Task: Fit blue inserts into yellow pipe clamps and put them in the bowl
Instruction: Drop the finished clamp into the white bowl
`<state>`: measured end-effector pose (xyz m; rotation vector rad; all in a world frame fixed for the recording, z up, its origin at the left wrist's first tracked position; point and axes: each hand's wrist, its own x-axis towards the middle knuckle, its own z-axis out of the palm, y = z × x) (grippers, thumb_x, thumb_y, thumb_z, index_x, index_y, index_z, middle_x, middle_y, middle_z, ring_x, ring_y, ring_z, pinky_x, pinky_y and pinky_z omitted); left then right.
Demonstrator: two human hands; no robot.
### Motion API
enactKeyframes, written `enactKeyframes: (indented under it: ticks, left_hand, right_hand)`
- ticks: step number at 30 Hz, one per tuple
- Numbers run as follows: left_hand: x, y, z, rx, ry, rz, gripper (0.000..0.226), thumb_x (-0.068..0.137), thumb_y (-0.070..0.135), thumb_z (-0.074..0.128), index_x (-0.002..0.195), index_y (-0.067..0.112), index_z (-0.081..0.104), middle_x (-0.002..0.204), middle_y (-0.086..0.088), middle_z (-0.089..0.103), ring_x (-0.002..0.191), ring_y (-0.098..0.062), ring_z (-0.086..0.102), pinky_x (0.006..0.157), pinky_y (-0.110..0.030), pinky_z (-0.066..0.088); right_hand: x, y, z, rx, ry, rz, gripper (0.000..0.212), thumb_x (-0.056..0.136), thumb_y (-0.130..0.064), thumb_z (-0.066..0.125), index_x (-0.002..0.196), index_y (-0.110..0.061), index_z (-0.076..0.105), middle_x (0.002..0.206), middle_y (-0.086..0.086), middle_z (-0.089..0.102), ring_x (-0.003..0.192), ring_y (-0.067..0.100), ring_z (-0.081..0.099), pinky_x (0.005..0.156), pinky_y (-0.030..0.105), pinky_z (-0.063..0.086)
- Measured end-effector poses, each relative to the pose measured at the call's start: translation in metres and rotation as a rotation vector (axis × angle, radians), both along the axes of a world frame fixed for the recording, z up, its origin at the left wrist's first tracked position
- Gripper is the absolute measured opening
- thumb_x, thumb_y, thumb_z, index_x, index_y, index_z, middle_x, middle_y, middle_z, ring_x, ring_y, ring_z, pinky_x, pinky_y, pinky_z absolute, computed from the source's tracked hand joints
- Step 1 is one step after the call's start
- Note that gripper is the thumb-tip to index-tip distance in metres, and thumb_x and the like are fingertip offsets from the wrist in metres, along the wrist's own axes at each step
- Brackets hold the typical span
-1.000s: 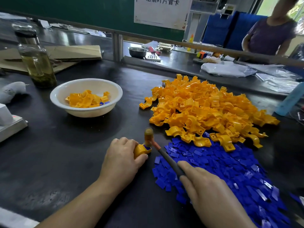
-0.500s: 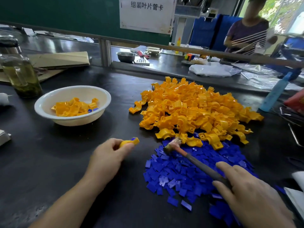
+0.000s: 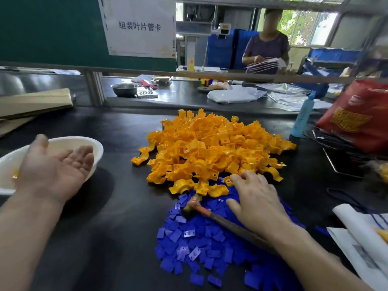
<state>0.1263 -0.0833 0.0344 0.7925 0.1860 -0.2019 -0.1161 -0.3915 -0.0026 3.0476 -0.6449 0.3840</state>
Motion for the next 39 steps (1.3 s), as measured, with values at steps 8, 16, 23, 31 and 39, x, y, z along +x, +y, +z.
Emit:
enactKeyframes:
  ticks: [8,16,23,31,39]
  left_hand:
    - [-0.098,-0.067,-0.027,0.278,0.051,-0.288,0.025,0.098,0.031,0.052,0.094,0.01,0.065,0.073,-0.004,0.073,0.057,-0.011,0.068,0.047,-0.021,0.053]
    - [-0.138,-0.096,-0.045,0.576,-0.16,-0.3,0.015,0.098,0.017,0.055,0.104,0.013,0.068,0.075,-0.005,0.07,0.067,-0.019,0.06,0.061,-0.033,0.049]
    - [-0.158,-0.096,-0.05,0.958,-0.612,-0.369,0.015,0.095,0.028,0.057,0.1,0.04,0.065,0.09,0.022,0.069,0.079,-0.001,0.066,0.068,-0.024,0.056]
    - [-0.167,-0.102,-0.051,1.094,-0.921,-0.356,0.018,0.091,0.026,0.063,0.103,0.039,0.07,0.093,0.03,0.065,0.081,0.002,0.063,0.062,-0.008,0.045]
    - [-0.166,-0.103,-0.054,1.129,-0.96,-0.338,0.017,0.09,0.031,0.06,0.101,0.041,0.069,0.094,0.025,0.065,0.072,-0.009,0.063,0.053,-0.014,0.046]
  right_hand:
    - [0.039,-0.02,-0.013,0.221,0.239,0.011,0.066,0.088,-0.039,0.054,0.145,-0.039,0.021,0.153,0.006,0.022,0.136,0.034,0.026,0.106,0.049,0.036]
    - [0.011,-0.009,-0.01,0.192,0.063,0.113,0.041,0.091,-0.026,0.054,0.13,-0.037,0.046,0.12,-0.011,0.053,0.109,0.013,0.048,0.089,0.026,0.044]
    - [-0.001,0.016,0.007,0.446,-0.155,0.098,0.017,0.086,-0.048,0.061,0.086,-0.039,0.047,0.076,-0.012,0.054,0.064,0.003,0.053,0.046,0.017,0.034]
    - [-0.006,0.011,-0.009,0.445,-0.201,0.007,0.03,0.088,-0.035,0.064,0.112,-0.039,0.047,0.101,-0.02,0.048,0.082,-0.004,0.045,0.059,0.012,0.033]
    - [-0.007,-0.001,-0.016,0.431,-0.282,-0.039,0.042,0.091,-0.014,0.058,0.128,-0.032,0.049,0.117,-0.016,0.049,0.092,-0.002,0.041,0.061,0.006,0.034]
